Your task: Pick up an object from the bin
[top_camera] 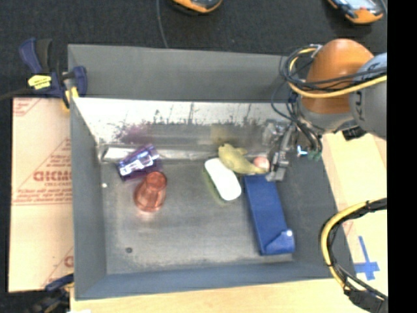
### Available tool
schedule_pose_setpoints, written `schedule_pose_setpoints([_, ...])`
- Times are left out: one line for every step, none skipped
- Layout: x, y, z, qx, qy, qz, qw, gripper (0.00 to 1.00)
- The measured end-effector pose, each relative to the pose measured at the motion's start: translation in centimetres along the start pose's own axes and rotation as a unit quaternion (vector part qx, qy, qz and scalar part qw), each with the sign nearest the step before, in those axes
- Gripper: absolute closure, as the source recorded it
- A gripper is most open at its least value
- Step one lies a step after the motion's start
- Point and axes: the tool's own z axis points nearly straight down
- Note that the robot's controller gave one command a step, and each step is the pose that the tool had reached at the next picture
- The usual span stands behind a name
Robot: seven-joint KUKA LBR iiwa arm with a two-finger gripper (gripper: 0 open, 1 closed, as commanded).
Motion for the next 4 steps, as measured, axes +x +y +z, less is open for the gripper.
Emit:
schedule_pose_setpoints([0.8,3.1,6.8,0.002,0.0078,0.061,0.9981,0.0])
schedule_pose_setpoints([0.3,3.5,6.3,0.0,-0.0077,0.1,0.9949,1.0])
schedule_pose_setpoints([0.3,3.6,6.3,0.0,-0.0078,0.102,0.9947,1.0])
schedule_pose_setpoints([0.5,3.5,4.7,0.001,-0.0059,0.103,0.9947,1.0])
